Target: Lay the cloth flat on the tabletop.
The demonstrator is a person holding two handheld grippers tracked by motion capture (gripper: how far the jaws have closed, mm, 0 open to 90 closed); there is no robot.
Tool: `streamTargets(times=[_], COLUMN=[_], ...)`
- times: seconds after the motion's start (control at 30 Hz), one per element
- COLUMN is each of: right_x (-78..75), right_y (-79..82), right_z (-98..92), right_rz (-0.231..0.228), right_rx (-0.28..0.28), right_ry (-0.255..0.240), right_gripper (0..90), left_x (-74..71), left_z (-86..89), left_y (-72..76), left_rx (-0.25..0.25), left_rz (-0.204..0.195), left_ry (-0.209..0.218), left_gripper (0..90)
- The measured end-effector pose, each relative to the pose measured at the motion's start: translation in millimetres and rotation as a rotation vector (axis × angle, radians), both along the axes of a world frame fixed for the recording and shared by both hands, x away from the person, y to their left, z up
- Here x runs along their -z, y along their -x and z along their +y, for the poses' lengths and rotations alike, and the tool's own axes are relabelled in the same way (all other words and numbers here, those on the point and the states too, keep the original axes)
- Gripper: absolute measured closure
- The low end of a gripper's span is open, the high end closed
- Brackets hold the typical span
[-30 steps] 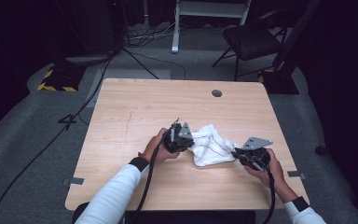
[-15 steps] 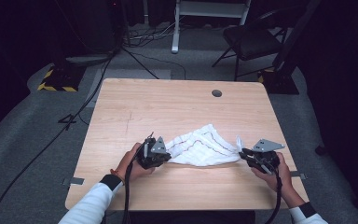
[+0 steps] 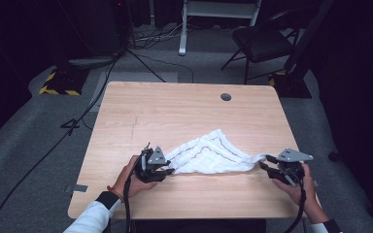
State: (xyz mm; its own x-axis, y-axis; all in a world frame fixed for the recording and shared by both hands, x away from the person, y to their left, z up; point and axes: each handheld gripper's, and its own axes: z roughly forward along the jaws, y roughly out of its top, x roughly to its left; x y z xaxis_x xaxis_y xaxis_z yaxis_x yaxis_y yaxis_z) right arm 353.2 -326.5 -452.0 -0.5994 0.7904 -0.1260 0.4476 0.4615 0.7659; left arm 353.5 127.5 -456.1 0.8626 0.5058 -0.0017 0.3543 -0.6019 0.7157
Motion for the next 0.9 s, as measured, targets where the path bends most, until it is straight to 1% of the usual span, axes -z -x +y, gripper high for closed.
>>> streamTargets(times=[0.03,0.07,0.1,0.13,0.17,0.2,0.23,0.27,0.3,0.33,0.37,0.4,0.43,0.47,0.5,0.53,0.57,0.6,0.63,0.67,0.7,0.73,0.77,0.83,0.9], right_x=[-3.3,-6.2,-8.7,-10.8,-12.2,-12.2,-12.9,-12.1,-10.1,-6.9,-2.9,1.9,6.9,11.5,15.4,19.1,19.1,25.2,25.2,29.9,30.6,30.2,29.7,29.9,30.1], right_y=[0.0,-0.4,-1.2,-2.6,-4.1,-4.1,-7.6,-9.6,-12.3,-15.5,-18.9,-22.6,-26.1,-28.9,-31.2,-32.8,-32.8,-34.3,-34.3,-35.3,-35.1,-34.2,-33.0,-29.7,-28.3], right_z=[-1.8,-3.0,-3.0,-2.2,-0.2,-0.2,6.2,9.7,13.1,15.8,18.1,19.8,20.1,19.4,18.1,16.7,16.7,13.7,13.7,9.9,8.6,8.5,9.1,11.3,12.4], right_rz=[-0.011,-0.025,-0.035,-0.04,-0.044,-0.044,-0.055,-0.053,-0.048,-0.038,-0.023,-0.005,0.015,0.04,0.061,0.077,0.077,0.106,0.106,0.145,0.157,0.164,0.165,0.171,0.175], right_rx=[0.008,0.008,0.007,-0.001,-0.011,-0.011,-0.04,-0.055,-0.065,-0.08,-0.09,-0.098,-0.104,-0.11,-0.114,-0.119,-0.119,-0.127,-0.127,-0.135,-0.148,-0.153,-0.164,-0.18,-0.183], right_ry=[-0.012,-0.023,-0.031,-0.035,-0.035,-0.035,-0.021,-0.008,0.005,0.016,0.034,0.064,0.083,0.081,0.084,0.088,0.088,0.11,0.11,0.086,0.079,0.075,0.079,0.086,0.083], right_gripper=[54.8,54.4,53.5,53.0,52.7,52.7,51.7,51.3,50.4,50.0,50.0,49.9,49.6,49.6,49.8,51.9,51.9,54.6,54.6,59.4,61.8,65.2,67.1,68.4,68.4], left_x=[-1.0,-1.0,-0.7,0.6,2.5,2.5,8.1,11.0,14.0,14.0,18.0,19.9,21.5,23.0,24.4,25.8,25.8,27.3,27.3,27.0,26.9,26.7,26.7,26.4,26.5], left_z=[-4.1,-4.1,-14.8,-21.0,-26.6,-26.6,-36.6,-40.1,-42.5,-42.5,-44.2,-43.9,-42.1,-39.5,-37.1,-35.0,-35.0,-32.1,-32.1,-32.1,-32.6,-32.3,-31.4,-30.1,-26.9], left_y=[0.0,0.0,-0.4,-1.5,-3.4,-3.4,-7.6,-10.4,-13.1,-13.1,-16.1,-17.6,-19.1,-20.8,-22.7,-24.7,-24.7,-27.1,-27.1,-27.7,-27.9,-29.4,-31.6,-34.4,-39.5], left_rx=[-0.002,-0.002,-0.008,-0.007,0.006,0.006,0.017,0.019,0.031,0.031,0.037,0.041,0.044,0.038,0.032,0.036,0.036,0.042,0.042,0.046,0.054,0.057,0.053,0.051,0.031], left_rz=[0.0,0.0,0.0,-0.002,0.003,0.003,0.009,0.017,0.038,0.038,0.043,0.034,0.037,0.032,0.041,0.053,0.053,0.054,0.054,0.045,0.03,0.025,0.036,0.038,0.015], left_ry=[0.005,0.005,0.008,-0.002,-0.013,-0.013,-0.039,-0.057,-0.054,-0.054,-0.088,-0.104,-0.11,-0.111,-0.107,-0.109,-0.109,-0.116,-0.116,-0.127,-0.14,-0.149,-0.143,-0.145,-0.16], left_gripper=[51.3,46.2,40.5,37.6,36.3,34.2,34.9,35.4,37.0,41.3,48.6,51.6,56.3,63.6,66.6,68.7,71.3,73.2,75.1,76.8,77.9,78.5,78.9,79.6,79.9])
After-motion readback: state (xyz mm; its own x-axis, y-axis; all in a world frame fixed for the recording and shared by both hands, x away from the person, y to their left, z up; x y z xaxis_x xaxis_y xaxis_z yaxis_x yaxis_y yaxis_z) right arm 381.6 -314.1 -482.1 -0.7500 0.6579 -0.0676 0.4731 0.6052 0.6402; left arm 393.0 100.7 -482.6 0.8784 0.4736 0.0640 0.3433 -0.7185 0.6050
